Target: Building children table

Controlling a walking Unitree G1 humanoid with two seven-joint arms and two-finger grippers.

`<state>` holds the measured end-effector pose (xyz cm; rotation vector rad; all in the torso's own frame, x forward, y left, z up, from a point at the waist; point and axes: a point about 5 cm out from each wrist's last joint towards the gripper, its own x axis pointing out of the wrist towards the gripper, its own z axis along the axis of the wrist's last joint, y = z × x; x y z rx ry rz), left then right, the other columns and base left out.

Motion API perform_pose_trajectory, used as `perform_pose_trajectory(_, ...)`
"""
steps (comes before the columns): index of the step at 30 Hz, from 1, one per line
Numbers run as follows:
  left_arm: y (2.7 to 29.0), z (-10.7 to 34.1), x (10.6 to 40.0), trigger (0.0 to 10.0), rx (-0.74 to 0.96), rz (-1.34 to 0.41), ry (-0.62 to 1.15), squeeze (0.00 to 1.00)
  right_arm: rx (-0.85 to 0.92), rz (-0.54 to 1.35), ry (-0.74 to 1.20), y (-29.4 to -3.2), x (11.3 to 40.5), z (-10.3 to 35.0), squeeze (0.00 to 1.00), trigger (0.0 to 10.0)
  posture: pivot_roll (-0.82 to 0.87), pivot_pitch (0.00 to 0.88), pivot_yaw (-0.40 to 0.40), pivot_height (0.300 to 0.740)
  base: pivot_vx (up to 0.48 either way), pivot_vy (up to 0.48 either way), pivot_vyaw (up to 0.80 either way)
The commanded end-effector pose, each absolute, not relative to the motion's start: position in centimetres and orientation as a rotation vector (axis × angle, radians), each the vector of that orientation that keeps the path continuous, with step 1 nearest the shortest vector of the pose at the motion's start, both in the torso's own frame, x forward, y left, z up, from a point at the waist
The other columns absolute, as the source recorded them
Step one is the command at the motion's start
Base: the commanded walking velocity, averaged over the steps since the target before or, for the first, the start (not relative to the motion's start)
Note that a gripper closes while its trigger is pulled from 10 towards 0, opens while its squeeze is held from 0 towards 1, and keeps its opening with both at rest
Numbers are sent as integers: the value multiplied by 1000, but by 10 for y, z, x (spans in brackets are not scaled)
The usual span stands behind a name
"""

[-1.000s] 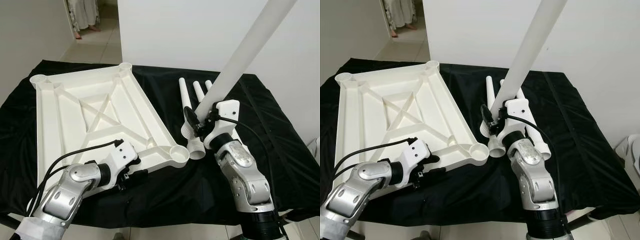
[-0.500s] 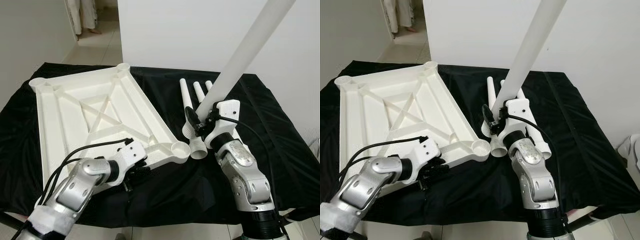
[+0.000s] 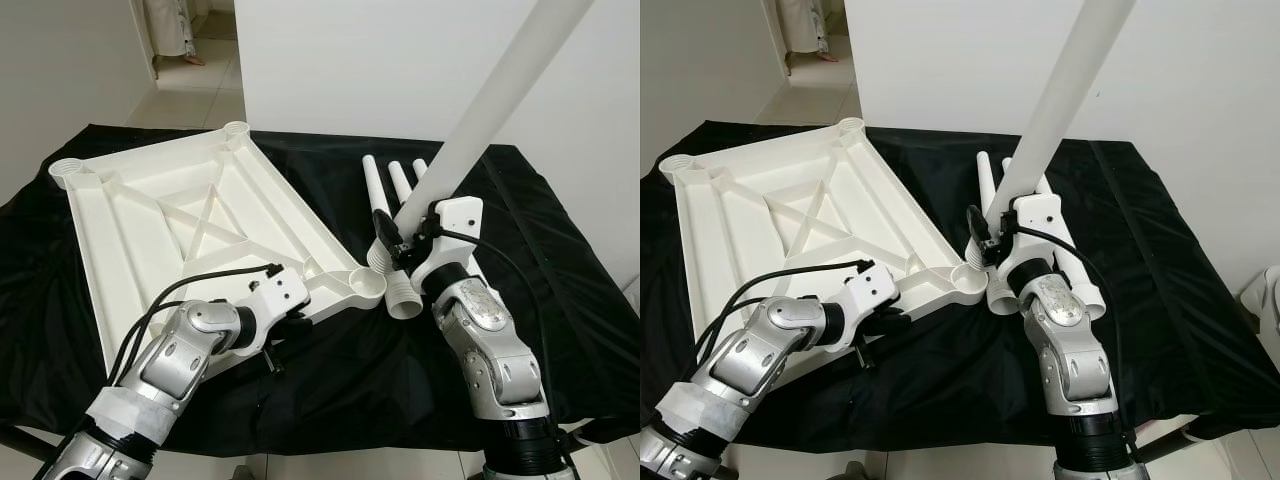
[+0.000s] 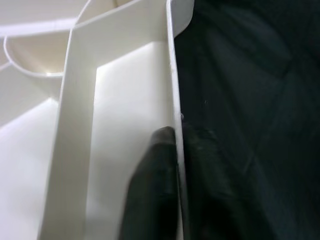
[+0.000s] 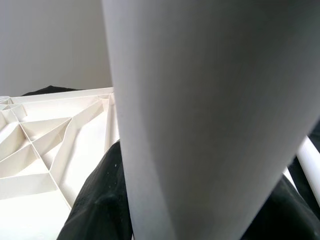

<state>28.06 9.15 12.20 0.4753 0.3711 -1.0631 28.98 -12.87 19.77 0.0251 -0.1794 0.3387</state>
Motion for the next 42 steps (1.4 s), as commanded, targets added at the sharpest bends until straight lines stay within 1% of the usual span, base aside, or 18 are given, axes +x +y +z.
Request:
perform_pose_trajectory(1,88,121,279,10000,468,-1071,352,1000,17,322,-200,-131,292,202,0,10000,37,0,7,740,0,0,0)
perform_pose_trajectory(5,89,121,277,10000,460,-1103,350,1000,16,322,-197,-132,294,202,0,10000,44,4,-1,740,0,0,0)
perform_pose_trajectory(10,86,126,280,10000,436,-1099,318,1000,13,324,-195,-132,297,202,0,10000,49,8,-4,740,0,0,0)
perform_pose_trajectory(11,84,133,281,10000,415,-1102,279,0,11,326,-192,-131,299,201,0,10000,51,12,-6,740,0,0,0)
perform_pose_trajectory(12,81,141,282,10000,374,-1103,243,0,9,328,-188,-130,301,201,0,10000,51,14,-7,740,0,0,0)
perform_pose_trajectory(14,80,146,282,10000,345,-1105,218,0,7,329,-186,-130,303,201,0,10000,51,14,-7,740,0,0,0)
perform_pose_trajectory(16,76,160,284,10000,263,-1082,146,0,0,342,-178,-128,305,198,0,10000,60,11,-7,740,0,0,0)
perform_pose_trajectory(19,75,166,285,10000,241,-1055,105,0,-5,351,-173,-127,305,197,0,10000,60,11,-7,740,0,0,0)
perform_pose_trajectory(21,72,173,285,10000,223,-1004,33,0,-20,365,-160,-126,307,192,0,10000,69,6,-8,740,0,0,0)
perform_pose_trajectory(25,72,174,286,10000,202,-951,2,0,-29,379,-144,-124,307,187,0,10000,72,5,-9,740,0,0,0)
perform_pose_trajectory(27,68,175,284,10000,151,-888,-28,0,-38,397,-125,-121,307,181,0,10000,78,1,-12,740,0,0,0)
perform_pose_trajectory(30,63,173,278,10000,90,-852,-40,0,-41,406,-112,-118,308,176,0,10000,86,0,-17,740,0,0,0)
perform_pose_trajectory(38,61,162,270,10000,106,-853,-24,0,-38,417,-103,-115,310,171,0,10000,93,0,-26,740,0,0,0)
perform_pose_trajectory(42,71,157,270,10000,134,-820,-24,0,-20,420,-91,-117,313,166,0,10000,103,0,-36,740,0,0,0)
